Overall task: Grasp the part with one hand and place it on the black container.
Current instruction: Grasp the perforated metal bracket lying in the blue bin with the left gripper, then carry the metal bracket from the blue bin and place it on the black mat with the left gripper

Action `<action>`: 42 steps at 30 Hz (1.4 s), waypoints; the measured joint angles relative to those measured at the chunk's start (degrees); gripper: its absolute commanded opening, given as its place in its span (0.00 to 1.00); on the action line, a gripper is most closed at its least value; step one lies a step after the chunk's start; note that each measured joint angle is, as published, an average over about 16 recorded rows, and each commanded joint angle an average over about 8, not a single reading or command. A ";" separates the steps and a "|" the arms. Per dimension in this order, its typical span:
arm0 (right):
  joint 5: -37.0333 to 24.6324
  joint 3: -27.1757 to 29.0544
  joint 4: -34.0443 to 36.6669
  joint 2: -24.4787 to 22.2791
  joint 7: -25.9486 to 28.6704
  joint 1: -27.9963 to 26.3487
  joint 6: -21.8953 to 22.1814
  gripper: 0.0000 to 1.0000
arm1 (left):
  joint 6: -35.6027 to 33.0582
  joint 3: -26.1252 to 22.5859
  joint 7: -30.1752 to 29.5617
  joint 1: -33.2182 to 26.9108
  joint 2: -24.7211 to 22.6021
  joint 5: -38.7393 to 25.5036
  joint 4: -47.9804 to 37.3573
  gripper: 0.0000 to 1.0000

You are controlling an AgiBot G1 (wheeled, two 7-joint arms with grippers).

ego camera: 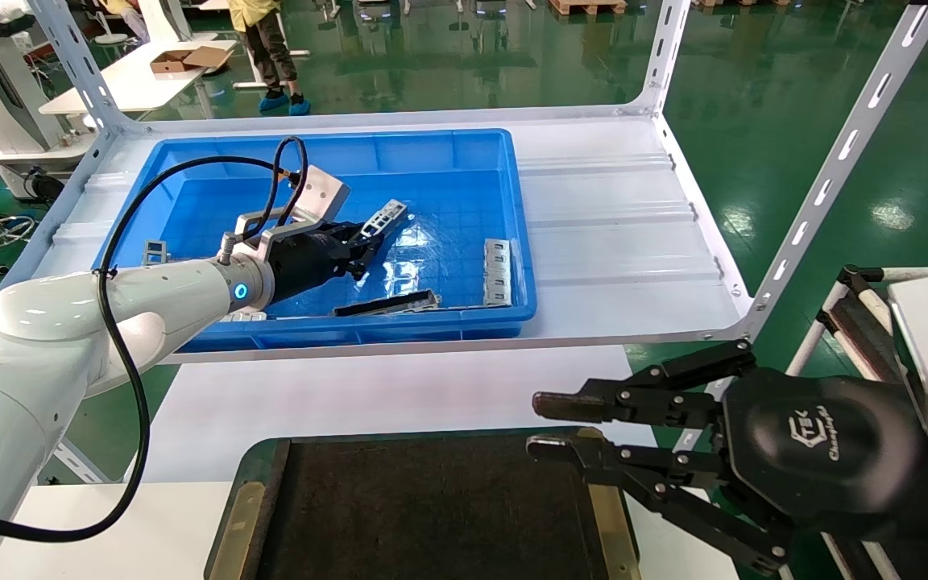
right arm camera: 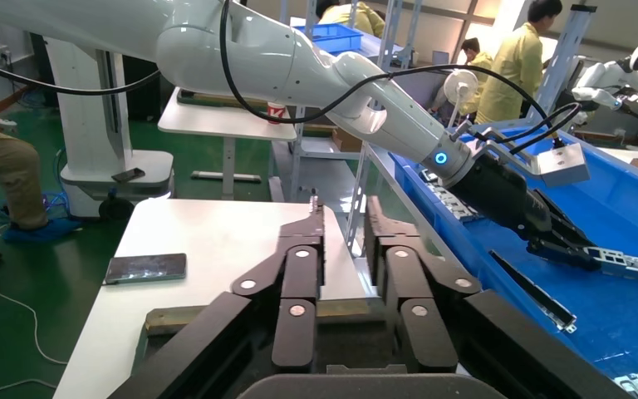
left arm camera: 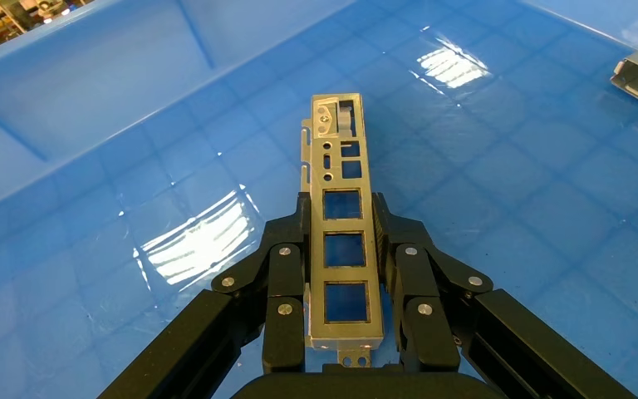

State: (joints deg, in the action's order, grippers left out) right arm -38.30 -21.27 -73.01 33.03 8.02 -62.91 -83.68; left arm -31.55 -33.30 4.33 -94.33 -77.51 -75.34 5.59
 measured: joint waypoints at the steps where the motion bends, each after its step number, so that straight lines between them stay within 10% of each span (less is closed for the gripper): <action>1: 0.00 0.00 0.00 0.00 0.00 0.00 0.00 0.00 | -0.07 -0.04 -0.03 -0.05 0.00 0.10 0.07 0.00; 15: 0.01 -0.01 0.00 0.00 -0.01 0.00 0.00 0.00 | -5.45 0.30 0.06 -2.69 0.54 2.93 2.38 0.00; 42: 0.02 -0.03 0.00 -0.01 -0.01 -0.01 0.01 0.00 | -48.89 4.16 0.44 7.57 13.37 14.07 17.30 0.00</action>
State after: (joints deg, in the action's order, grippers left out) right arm -38.28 -21.30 -73.01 33.02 8.00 -62.92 -83.67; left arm -80.44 -29.15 4.77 -86.76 -64.15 -61.28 22.90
